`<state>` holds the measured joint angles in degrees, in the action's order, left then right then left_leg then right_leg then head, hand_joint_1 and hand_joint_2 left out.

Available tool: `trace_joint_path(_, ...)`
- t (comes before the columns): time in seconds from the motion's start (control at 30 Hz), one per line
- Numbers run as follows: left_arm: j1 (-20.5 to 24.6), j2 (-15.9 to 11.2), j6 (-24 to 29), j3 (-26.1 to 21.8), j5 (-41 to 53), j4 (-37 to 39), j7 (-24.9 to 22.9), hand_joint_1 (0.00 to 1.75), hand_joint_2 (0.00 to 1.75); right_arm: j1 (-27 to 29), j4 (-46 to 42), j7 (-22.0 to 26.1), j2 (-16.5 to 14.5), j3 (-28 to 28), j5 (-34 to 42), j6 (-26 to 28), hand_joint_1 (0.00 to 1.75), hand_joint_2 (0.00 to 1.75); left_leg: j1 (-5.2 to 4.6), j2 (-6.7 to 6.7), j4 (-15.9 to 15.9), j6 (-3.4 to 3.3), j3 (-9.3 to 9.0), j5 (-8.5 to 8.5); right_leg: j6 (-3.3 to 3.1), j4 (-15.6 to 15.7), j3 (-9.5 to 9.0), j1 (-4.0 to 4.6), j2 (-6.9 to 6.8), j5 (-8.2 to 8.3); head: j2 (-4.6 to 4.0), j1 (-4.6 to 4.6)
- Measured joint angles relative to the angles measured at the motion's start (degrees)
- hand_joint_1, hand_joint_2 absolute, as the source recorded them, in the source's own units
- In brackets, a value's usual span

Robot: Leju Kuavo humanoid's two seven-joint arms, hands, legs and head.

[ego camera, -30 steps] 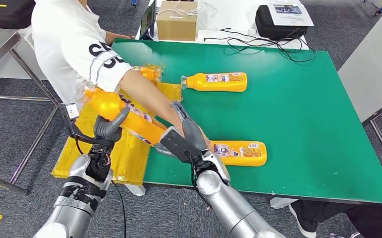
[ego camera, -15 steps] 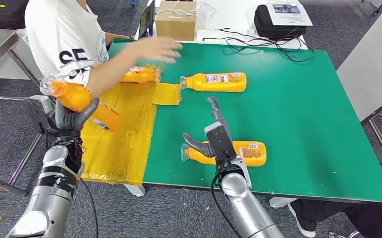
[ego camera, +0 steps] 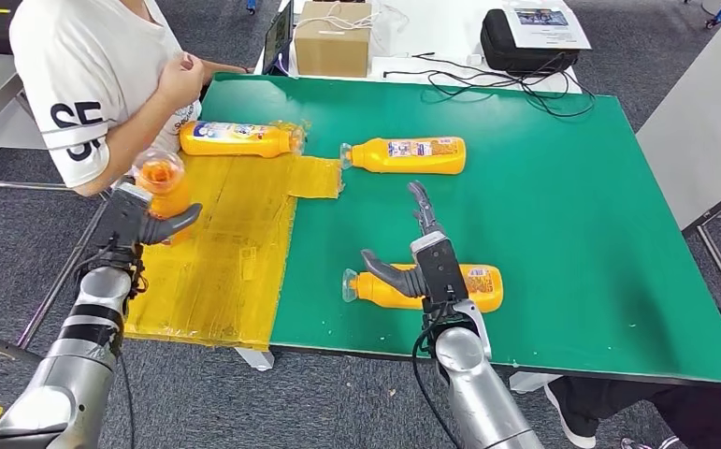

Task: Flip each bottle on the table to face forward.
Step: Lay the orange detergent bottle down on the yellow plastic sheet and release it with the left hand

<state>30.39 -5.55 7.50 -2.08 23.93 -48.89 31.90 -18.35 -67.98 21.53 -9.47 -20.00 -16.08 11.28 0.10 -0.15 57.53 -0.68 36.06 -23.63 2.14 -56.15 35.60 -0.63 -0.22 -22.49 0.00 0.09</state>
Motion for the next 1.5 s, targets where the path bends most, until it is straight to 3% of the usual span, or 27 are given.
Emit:
trace_joint_path(0.17, 0.8, -2.3, 5.3, 4.8, 18.0, 3.5, -0.9, 1.75, 1.75, 0.1, -0.6, 0.1, 0.2, 1.0, 0.8, -1.6, 0.0, 1.75, 0.0, -0.01, 0.0, 0.0, 0.0, 0.0, 0.0, 0.0, 0.01, 0.0, -0.01, 0.0, 0.0, 0.01)
trace_joint_path(0.37, 4.1, -3.2, 12.8, 15.3, 40.8, 11.0, -10.3, 1.75, 1.75, -0.7, -0.7, 0.1, 0.0, 1.1, 0.9, -2.8, 0.0, 1.75, 0.0, -0.02, 0.0, 0.0, 0.0, 0.01, 0.0, 0.0, -0.01, -0.01, -0.01, 0.01, 0.0, 0.01)
trace_joint_path(0.63, 9.0, -3.4, 10.5, 29.8, 56.6, 19.1, -12.9, 1.75, 1.75, -1.3, -0.7, 0.1, -0.1, 1.1, 1.0, -4.4, 0.0, 1.75, -0.01, -0.02, 0.0, 0.0, 0.01, 0.01, 0.01, 0.0, -0.01, 0.0, -0.01, 0.01, 0.0, -0.01)
trace_joint_path(0.83, 11.5, -3.3, 8.7, 38.5, 60.5, 22.4, -12.6, 1.75, 1.75, -1.3, -0.7, 0.1, -0.2, 1.1, 1.0, -5.2, 0.0, 1.75, 0.0, -0.02, 0.0, 0.0, 0.0, 0.01, 0.01, 0.0, -0.02, 0.0, -0.01, 0.01, 0.0, 0.01)
trace_joint_path(1.3, 14.0, -2.4, 6.4, 44.3, 58.4, 24.7, -8.6, 1.75, 1.75, -1.2, -0.7, 0.0, -0.7, 0.1, 0.8, -6.0, 0.0, 1.75, -0.01, -0.06, 0.0, -0.01, -0.06, 0.01, 0.01, 0.0, -0.14, -0.01, -0.04, 0.01, 0.0, -0.01)
trace_joint_path(1.33, 14.1, -2.4, 6.2, 44.4, 58.3, 24.8, -8.4, 1.68, 1.75, -1.2, -0.7, 0.0, -0.7, 0.0, 0.8, -6.0, 0.0, 1.75, -0.01, -0.06, 0.0, -0.01, -0.06, 0.01, 0.01, 0.0, -0.14, -0.01, -0.04, 0.01, 0.0, -0.01)
trace_joint_path(1.4, 14.4, -2.3, 5.5, 44.7, 57.9, 25.1, -7.9, 1.06, 1.75, -1.3, -0.7, 0.0, -0.7, -0.1, 0.8, -6.1, 0.0, 1.75, -0.01, -0.06, 0.0, -0.01, -0.06, 0.01, 0.01, 0.0, -0.14, -0.01, -0.04, 0.01, 0.0, -0.01)
trace_joint_path(1.47, 14.7, -2.2, 4.7, 44.8, 57.4, 25.4, -7.4, 0.31, 1.75, -1.5, -0.6, -0.1, -0.8, -0.2, 0.8, -6.3, 0.0, 1.75, -0.01, -0.05, 0.0, -0.01, -0.06, 0.01, 0.01, 0.0, -0.14, -0.01, -0.03, 0.01, 0.0, -0.01)
trace_joint_path(1.5, 14.9, -2.2, 4.4, 45.0, 57.0, 25.5, -7.2, 0.18, 1.75, -1.7, -0.6, -0.2, -0.9, -0.3, 0.9, -6.4, 0.0, 1.75, -0.01, -0.05, 0.0, -0.01, -0.07, 0.01, 0.01, 0.0, -0.14, -0.01, -0.03, 0.01, 0.0, -0.01)
